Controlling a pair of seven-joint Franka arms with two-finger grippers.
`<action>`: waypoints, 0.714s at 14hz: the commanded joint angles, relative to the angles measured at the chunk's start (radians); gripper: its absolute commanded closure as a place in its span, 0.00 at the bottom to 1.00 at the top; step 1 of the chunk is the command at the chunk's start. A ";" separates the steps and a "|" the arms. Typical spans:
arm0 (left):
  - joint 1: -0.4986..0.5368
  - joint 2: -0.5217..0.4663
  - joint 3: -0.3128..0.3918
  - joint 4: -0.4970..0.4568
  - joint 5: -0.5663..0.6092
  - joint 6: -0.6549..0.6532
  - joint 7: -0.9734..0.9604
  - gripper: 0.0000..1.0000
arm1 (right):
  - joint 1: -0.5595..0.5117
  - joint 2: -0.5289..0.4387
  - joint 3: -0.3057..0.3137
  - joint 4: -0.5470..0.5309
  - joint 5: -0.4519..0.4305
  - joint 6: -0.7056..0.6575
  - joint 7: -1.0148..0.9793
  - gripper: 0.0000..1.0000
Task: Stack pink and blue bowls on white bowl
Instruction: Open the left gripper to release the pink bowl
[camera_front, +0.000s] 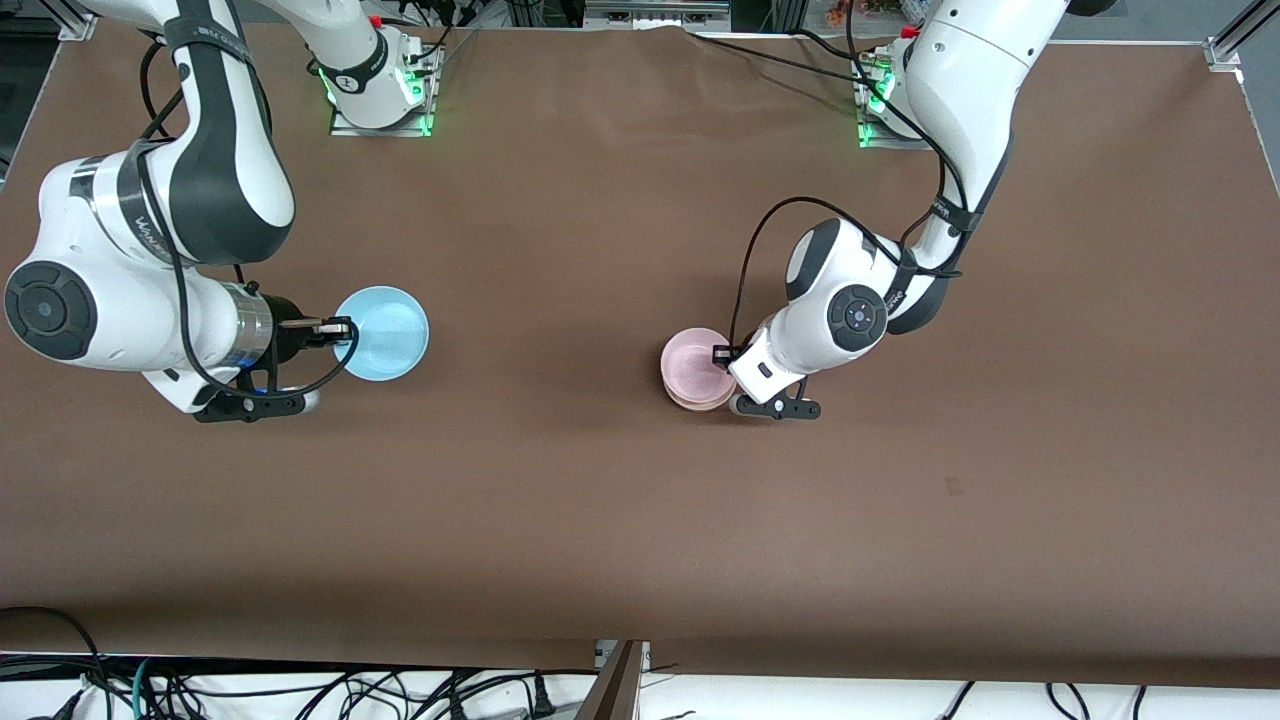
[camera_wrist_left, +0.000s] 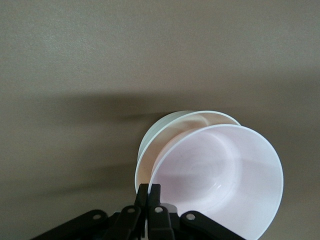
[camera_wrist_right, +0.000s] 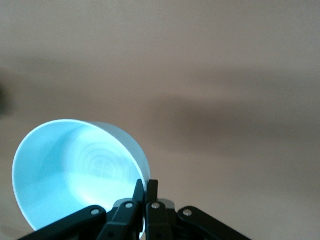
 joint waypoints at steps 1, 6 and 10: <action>-0.012 0.001 0.008 -0.004 0.027 0.012 -0.024 1.00 | -0.001 0.004 0.007 0.023 -0.006 -0.013 0.029 1.00; 0.002 0.006 0.009 0.008 0.026 0.013 -0.015 1.00 | 0.007 0.004 0.007 0.023 -0.004 -0.007 0.031 1.00; 0.002 0.027 0.009 0.009 0.024 0.056 -0.015 1.00 | 0.007 0.004 0.007 0.032 -0.004 -0.005 0.031 1.00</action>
